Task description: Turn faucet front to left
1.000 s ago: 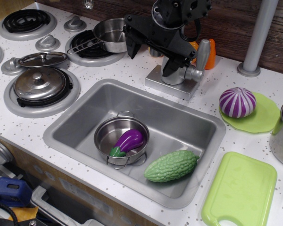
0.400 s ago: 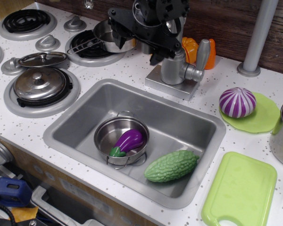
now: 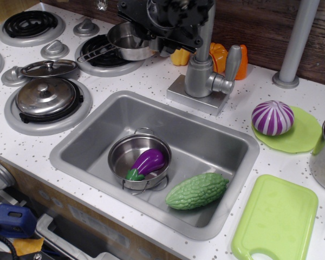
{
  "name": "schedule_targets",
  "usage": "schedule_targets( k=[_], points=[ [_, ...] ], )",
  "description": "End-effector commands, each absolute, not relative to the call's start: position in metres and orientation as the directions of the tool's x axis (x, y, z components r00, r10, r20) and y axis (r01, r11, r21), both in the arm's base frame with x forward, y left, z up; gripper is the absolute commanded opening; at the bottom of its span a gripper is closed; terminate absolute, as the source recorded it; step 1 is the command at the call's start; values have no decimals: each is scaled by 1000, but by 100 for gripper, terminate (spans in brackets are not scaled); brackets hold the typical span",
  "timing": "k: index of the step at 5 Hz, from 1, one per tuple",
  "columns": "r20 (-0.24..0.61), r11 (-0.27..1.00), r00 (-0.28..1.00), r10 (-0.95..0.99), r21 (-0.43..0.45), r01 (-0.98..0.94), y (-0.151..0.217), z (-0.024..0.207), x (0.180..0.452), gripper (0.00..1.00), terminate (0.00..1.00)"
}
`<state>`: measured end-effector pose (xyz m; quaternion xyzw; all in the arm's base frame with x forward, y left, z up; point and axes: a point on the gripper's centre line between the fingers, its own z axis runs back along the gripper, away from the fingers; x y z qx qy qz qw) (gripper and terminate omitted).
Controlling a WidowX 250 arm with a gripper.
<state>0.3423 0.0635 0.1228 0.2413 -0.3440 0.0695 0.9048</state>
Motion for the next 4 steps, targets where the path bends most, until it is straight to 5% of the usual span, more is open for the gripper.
schedule_targets(
  k=[1,4],
  points=[
    [667,845,728,-161,474,-247,112,126,351,0,0],
    [699,845,688,-195,476,-244,125,123,372,0,0]
  ],
)
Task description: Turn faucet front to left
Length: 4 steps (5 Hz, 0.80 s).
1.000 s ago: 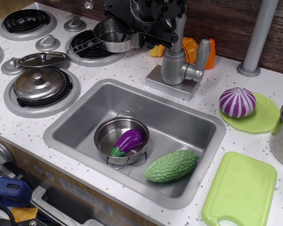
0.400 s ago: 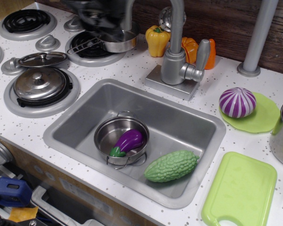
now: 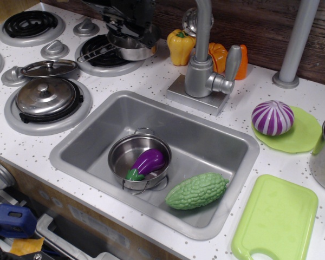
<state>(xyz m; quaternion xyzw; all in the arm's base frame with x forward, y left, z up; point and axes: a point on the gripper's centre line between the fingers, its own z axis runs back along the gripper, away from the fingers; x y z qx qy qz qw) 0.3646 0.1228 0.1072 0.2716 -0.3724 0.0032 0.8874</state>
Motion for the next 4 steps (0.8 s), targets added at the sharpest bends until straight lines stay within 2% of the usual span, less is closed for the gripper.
schedule_targets(
  k=[1,3,4],
  points=[
    [710,834,671,-215,491,-253,134,126,385,0,0],
    [712,821,650,-264,520,-236,157,137,407,0,0],
    [711,822,660,-245,513,-247,151,134,406,0,0]
  ],
)
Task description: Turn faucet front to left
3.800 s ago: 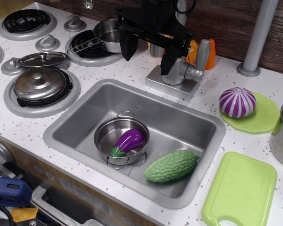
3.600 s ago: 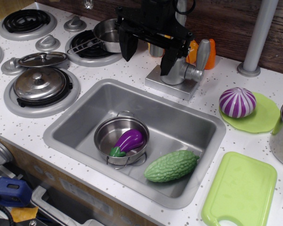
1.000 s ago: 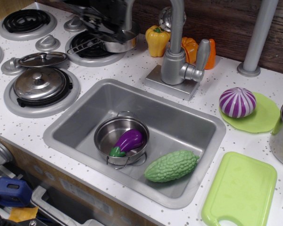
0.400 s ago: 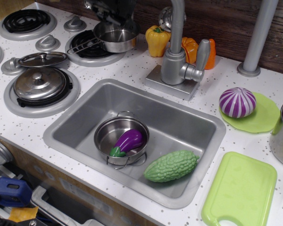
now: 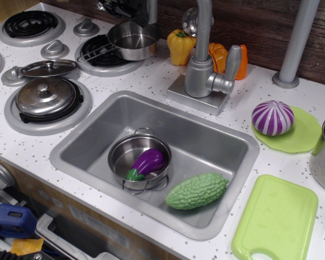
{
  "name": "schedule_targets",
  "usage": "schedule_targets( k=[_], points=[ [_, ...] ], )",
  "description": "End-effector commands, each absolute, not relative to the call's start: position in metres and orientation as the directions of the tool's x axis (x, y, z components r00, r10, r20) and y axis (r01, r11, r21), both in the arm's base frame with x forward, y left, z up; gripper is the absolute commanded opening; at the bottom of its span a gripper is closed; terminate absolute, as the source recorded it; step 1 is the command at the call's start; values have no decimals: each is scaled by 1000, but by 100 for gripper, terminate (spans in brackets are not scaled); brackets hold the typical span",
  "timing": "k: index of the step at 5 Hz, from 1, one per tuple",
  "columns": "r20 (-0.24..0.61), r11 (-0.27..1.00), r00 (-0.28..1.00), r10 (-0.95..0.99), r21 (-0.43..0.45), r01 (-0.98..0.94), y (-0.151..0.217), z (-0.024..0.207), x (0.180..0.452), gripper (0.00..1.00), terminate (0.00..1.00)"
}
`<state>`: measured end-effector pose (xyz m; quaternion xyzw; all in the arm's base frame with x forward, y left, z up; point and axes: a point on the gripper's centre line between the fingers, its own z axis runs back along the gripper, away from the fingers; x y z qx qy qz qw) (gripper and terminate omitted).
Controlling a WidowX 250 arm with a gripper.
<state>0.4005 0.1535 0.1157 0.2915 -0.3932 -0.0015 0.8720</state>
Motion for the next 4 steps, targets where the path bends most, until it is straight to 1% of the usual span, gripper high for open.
schedule_targets(
  k=[1,2,3,4],
  points=[
    [661,830,725,-194,504,-237,134,138,386,0,0],
    [595,848,788,-159,491,-199,116,140,362,100,0],
    [595,848,788,-159,491,-199,116,140,362,100,0],
    [595,848,788,-159,491,-199,116,140,362,100,100]
  ],
)
